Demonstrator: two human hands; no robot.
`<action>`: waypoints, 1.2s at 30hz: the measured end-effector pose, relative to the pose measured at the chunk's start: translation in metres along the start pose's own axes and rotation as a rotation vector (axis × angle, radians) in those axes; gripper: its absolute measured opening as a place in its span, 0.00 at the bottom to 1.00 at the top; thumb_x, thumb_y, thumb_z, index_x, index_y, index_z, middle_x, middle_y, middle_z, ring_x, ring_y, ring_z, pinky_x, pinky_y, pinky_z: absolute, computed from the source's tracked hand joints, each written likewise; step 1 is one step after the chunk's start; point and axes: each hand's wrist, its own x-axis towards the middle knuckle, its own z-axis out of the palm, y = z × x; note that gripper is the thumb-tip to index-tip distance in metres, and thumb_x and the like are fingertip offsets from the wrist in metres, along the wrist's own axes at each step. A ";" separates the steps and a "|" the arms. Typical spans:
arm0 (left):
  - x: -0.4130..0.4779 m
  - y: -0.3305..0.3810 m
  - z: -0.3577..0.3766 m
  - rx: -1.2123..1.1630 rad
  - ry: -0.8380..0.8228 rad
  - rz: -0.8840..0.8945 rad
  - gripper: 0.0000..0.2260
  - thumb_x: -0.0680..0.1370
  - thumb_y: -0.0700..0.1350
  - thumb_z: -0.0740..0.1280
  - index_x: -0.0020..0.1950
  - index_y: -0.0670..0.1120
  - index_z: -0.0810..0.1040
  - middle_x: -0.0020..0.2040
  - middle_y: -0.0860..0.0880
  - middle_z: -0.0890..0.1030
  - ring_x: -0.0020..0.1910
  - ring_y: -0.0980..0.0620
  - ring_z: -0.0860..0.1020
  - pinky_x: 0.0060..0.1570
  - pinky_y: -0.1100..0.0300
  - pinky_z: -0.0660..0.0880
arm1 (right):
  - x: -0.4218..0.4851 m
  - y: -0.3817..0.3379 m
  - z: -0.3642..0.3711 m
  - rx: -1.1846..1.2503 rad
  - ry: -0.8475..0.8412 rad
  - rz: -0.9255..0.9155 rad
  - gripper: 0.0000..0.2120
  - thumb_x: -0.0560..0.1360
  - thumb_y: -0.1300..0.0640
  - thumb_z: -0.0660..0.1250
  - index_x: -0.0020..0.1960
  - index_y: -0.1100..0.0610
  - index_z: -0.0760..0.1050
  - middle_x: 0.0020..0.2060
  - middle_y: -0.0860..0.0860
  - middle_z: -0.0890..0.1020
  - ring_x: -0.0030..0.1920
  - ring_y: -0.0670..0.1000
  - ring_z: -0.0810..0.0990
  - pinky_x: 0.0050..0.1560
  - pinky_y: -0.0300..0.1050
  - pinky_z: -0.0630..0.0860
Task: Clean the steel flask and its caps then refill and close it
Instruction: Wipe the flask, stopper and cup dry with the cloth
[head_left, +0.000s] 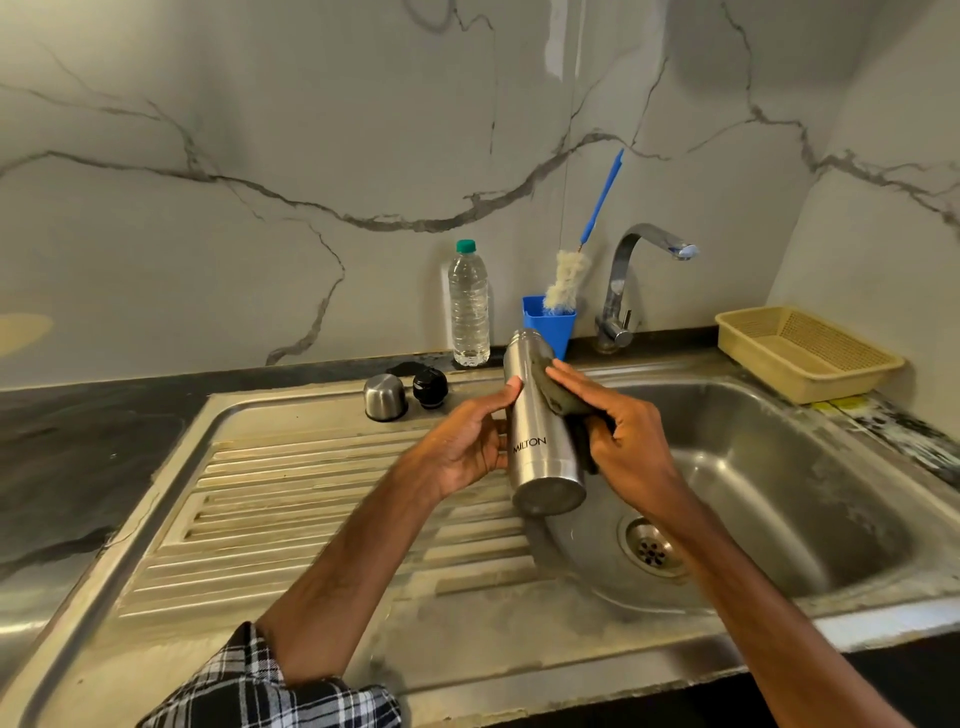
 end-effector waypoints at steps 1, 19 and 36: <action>0.000 0.001 0.000 0.003 0.001 0.009 0.25 0.76 0.53 0.71 0.67 0.40 0.75 0.60 0.38 0.79 0.53 0.43 0.81 0.49 0.50 0.83 | 0.000 -0.002 0.001 0.004 0.002 0.012 0.37 0.71 0.81 0.59 0.71 0.49 0.74 0.69 0.35 0.71 0.70 0.31 0.67 0.71 0.35 0.66; 0.005 0.012 -0.018 -0.016 0.104 0.094 0.31 0.74 0.56 0.74 0.70 0.40 0.74 0.70 0.33 0.74 0.62 0.38 0.78 0.67 0.41 0.74 | -0.050 -0.007 0.007 0.029 -0.054 -0.264 0.22 0.74 0.70 0.62 0.65 0.60 0.79 0.68 0.52 0.78 0.71 0.52 0.74 0.71 0.51 0.72; 0.006 0.006 -0.003 -0.152 0.181 0.087 0.28 0.76 0.55 0.72 0.70 0.40 0.72 0.62 0.37 0.79 0.63 0.39 0.80 0.58 0.42 0.80 | -0.048 -0.009 0.013 -0.237 0.156 -0.280 0.31 0.70 0.71 0.74 0.71 0.56 0.73 0.70 0.51 0.74 0.66 0.36 0.74 0.62 0.30 0.73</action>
